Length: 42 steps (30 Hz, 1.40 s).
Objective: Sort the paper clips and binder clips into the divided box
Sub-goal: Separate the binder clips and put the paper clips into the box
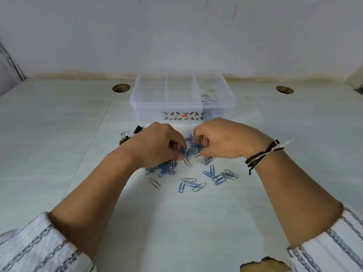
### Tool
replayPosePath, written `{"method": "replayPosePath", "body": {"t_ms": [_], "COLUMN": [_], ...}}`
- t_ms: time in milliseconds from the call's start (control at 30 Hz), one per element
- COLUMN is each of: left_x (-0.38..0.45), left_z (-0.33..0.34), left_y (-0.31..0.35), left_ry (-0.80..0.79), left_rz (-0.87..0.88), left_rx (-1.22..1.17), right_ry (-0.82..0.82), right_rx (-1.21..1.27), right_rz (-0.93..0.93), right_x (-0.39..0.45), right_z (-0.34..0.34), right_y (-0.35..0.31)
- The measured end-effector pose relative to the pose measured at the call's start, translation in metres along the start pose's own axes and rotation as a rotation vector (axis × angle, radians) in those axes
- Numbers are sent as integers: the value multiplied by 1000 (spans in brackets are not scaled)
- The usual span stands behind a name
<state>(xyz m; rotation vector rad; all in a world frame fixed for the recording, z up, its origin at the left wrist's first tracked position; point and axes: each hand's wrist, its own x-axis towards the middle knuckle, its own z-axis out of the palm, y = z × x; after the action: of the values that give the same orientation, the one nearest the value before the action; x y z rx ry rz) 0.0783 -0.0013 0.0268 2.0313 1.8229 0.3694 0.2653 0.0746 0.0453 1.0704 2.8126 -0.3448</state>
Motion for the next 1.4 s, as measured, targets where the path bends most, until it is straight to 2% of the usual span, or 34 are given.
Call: {"method": "replayPosePath", "body": {"t_ms": [267,467,633,767,933,1000,1067,1100,1167,1267,1400], "left_x": [0,8,46,99,132,120,93,77,44,10,0], "left_z": [2,-10,-33,-44,-39,-38,-37,-37,-33,-24,-23], "left_y": [-1,16,39,57,54,47,38,33,23,9,1], "left_ry": [99,319,550,640,472,487,505,465,288,41,-124], "left_rz": [50,-32,-21,1,-42,-34,-10,4,31,-27,-92], "left_rx": [-69,-444,-570,-523,-369,-312,-272,-234,-118,2,186], "right_ry": [114,193,376,532,508,582,686,700,584,290,180], "right_rx": [56,320,589,562,365,270,265,289,300,134,-105], "right_rz": [-4,111,186,276,339,344,310,278,182,61,53], "right_x": [2,-9,-5,25,53,51,36,26,7,-2,7], "right_z": [0,-22,-57,-78,-82,-78,-70,-63,-46,-20,-3], "right_y": [7,20,39,62,75,70,57,47,23,0,-6]}}
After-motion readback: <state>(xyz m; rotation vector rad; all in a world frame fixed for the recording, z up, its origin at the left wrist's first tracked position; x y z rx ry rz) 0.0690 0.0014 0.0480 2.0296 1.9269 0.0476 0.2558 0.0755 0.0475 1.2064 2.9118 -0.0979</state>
